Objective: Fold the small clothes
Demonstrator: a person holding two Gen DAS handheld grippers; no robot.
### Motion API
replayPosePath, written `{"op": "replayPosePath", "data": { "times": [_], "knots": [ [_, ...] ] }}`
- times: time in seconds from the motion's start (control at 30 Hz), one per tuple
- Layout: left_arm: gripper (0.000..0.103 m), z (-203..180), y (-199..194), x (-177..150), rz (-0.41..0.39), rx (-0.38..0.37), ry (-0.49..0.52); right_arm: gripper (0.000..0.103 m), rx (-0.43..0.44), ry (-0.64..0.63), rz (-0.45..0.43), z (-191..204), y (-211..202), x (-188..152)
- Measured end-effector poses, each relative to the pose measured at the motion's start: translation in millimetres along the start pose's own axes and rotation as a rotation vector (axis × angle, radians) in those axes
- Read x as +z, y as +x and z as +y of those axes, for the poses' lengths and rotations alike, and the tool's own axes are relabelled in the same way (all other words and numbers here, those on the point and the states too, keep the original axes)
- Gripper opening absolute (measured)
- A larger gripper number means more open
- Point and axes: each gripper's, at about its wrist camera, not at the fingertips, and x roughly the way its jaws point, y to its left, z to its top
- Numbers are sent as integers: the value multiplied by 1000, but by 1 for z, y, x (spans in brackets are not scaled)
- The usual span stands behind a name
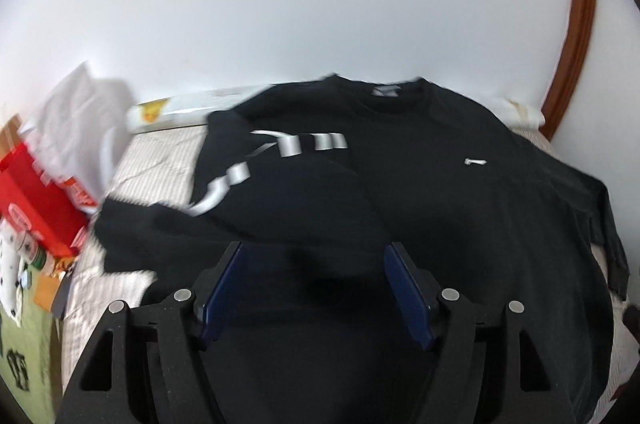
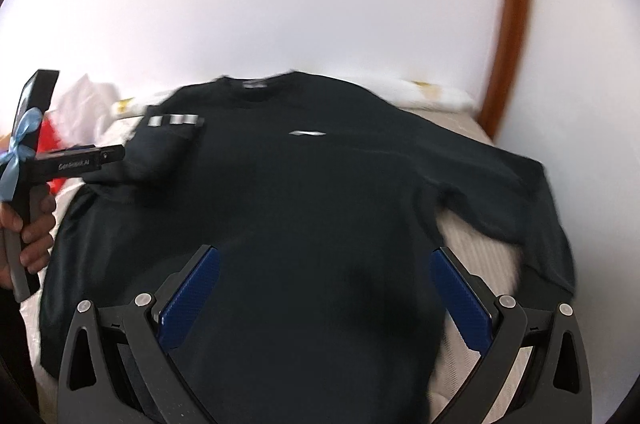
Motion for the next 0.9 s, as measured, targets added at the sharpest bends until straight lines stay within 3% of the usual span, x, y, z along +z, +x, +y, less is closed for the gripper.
{"op": "replayPosePath", "data": {
  "times": [0.23,0.47,0.67,0.83,0.9],
  "knots": [
    [74,92,-17,-44,16,77,-145,101,129,-126,-11,85,25,45],
    [75,175,-13,-91,67,98,-287,90,262,-284,-4,188,61,74],
    [80,210,-10,-96,62,100,-338,85,368,-345,53,257,121,79],
    [83,224,-6,-98,56,97,-332,81,426,-330,99,286,160,78],
    [83,226,-5,-100,51,81,-339,72,436,-340,105,297,171,78]
  ]
}}
